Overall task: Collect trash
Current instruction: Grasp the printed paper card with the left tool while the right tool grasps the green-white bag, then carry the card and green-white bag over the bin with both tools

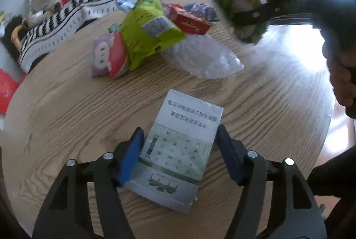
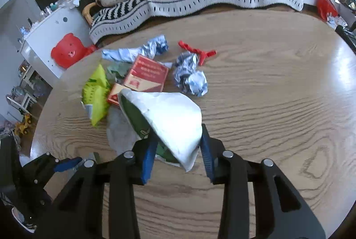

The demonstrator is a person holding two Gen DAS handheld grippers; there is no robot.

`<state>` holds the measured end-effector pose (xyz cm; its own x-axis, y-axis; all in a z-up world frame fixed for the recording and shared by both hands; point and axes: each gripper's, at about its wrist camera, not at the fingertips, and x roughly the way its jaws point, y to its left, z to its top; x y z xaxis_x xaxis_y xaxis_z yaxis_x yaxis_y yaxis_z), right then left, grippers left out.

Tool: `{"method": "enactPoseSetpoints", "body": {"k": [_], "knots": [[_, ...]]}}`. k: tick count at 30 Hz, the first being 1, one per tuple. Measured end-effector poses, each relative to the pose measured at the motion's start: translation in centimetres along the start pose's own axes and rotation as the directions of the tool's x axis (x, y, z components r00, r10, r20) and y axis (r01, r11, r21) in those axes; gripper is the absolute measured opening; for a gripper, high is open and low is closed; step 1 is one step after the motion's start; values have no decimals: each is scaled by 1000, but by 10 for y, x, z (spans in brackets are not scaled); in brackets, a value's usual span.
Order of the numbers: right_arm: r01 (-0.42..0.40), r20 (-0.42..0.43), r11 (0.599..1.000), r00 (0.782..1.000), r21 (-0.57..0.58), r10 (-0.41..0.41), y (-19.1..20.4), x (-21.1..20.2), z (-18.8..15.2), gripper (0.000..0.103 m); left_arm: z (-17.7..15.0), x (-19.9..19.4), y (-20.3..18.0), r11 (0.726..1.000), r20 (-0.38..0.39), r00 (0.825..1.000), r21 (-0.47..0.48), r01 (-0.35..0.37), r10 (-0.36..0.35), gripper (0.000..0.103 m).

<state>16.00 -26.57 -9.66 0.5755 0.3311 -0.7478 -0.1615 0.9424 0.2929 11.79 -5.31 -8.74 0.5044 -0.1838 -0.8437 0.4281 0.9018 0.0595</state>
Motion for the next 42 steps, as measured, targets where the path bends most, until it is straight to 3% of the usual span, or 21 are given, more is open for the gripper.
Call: {"method": "enactPoseSetpoints", "body": {"k": [6,16,23,35,42], "knots": [[-20,40,1000,999,0,20,4,-33,-5,37,1,-23,13,996,39,999,-91,-13,17,63],[-39,39,999,998,-38,40,24,-70,-36,37,-6,-63,5,992,86,996,-121,-23,34,62],[-55,39,995,998,-77,58,37,-98,-70,37,-33,-103,-9,989,129,990,-144,-34,53,62],[-111,-11,985,994,-133,111,63,-144,-165,38,-94,-142,-42,977,144,989,-213,5,27,62],[-135,-89,982,988,-135,124,66,-156,-229,38,-147,-145,-81,981,96,995,-191,44,-26,62]]}}
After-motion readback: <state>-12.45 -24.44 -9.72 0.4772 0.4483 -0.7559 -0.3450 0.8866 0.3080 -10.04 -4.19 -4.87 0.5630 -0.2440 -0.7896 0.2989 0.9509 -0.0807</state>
